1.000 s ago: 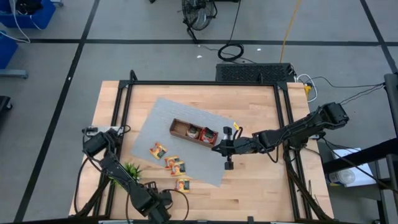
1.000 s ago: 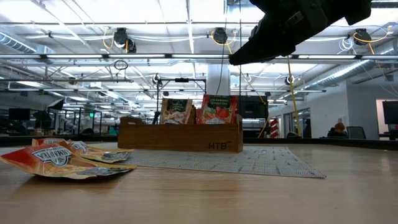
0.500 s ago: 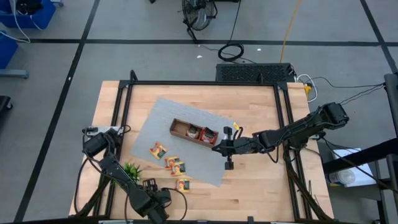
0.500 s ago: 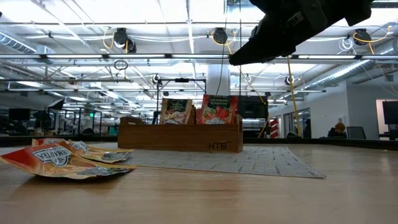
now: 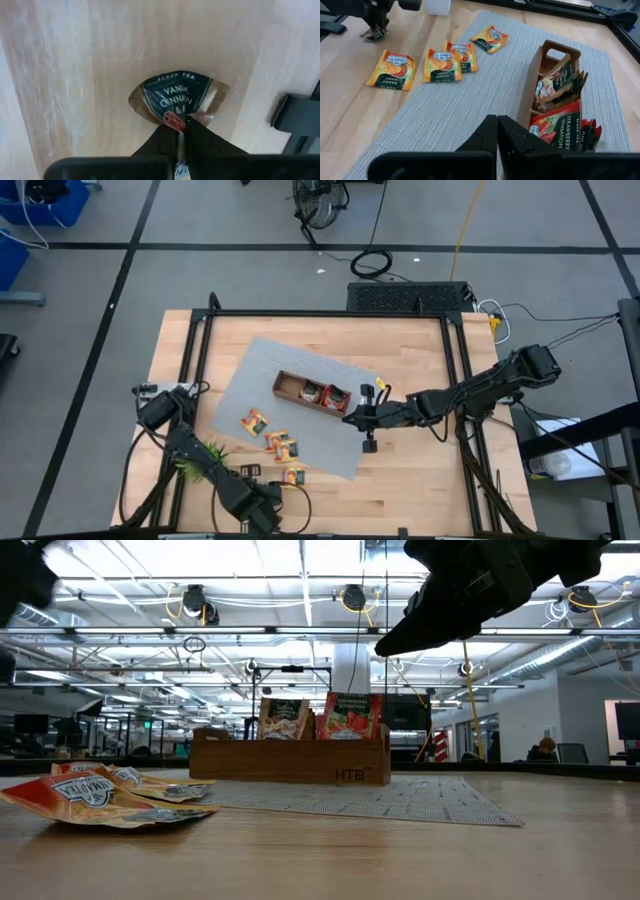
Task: Pick & Place Tea
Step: Put the brown tea bag into the wooden organizer
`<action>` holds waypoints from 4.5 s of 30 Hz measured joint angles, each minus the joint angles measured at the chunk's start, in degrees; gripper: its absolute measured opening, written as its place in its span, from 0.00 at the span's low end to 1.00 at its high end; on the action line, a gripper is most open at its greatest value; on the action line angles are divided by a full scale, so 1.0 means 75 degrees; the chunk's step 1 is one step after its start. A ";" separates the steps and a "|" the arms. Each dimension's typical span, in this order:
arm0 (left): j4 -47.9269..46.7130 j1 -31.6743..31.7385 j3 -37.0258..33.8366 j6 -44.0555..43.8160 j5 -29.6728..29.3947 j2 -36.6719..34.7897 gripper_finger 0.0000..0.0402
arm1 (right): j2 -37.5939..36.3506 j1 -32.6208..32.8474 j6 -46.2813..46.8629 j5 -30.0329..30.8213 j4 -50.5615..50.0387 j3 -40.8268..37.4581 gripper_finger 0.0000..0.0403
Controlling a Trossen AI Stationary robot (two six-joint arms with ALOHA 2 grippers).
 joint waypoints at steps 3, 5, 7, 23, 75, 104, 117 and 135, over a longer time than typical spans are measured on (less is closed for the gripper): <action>-0.0611 0.0087 0.0185 -0.0097 -0.0351 -0.0234 0.04 | 0.0000 0.0000 0.0003 0.0000 -0.0109 -0.0003 0.00; -0.0999 0.0065 0.0299 0.0097 -0.1328 -0.0530 0.03 | 0.0000 0.0000 0.0001 0.0002 -0.0230 -0.0003 0.00; -0.1181 0.0058 0.0398 0.0330 -0.2595 -0.1052 0.03 | 0.0000 0.0000 0.0006 0.0002 -0.0344 -0.0003 0.00; 0.4692 0.1821 -0.3549 0.1730 -1.0547 -0.2966 0.03 | 0.0000 -0.0159 -0.0030 0.0651 -0.0635 -0.0006 0.00; 1.3388 0.4038 -0.5733 0.4476 -0.6795 -0.1242 0.24 | -0.1533 -0.0149 0.0405 0.1614 -0.0047 -0.1376 0.00; 1.0989 0.3172 -0.5748 0.5072 -0.8130 -0.3331 0.71 | -0.1533 -0.0146 0.0423 0.1588 -0.0058 -0.1376 0.00; 0.8856 0.3201 -0.5119 0.3205 -0.3176 -0.2868 0.67 | -0.1530 -0.0147 0.0404 0.1588 -0.0046 -0.1376 0.00; 0.3104 0.3816 -0.1286 0.3330 -0.2519 -0.1229 0.66 | -0.1530 -0.0146 0.0542 0.1585 0.0005 -0.1370 0.00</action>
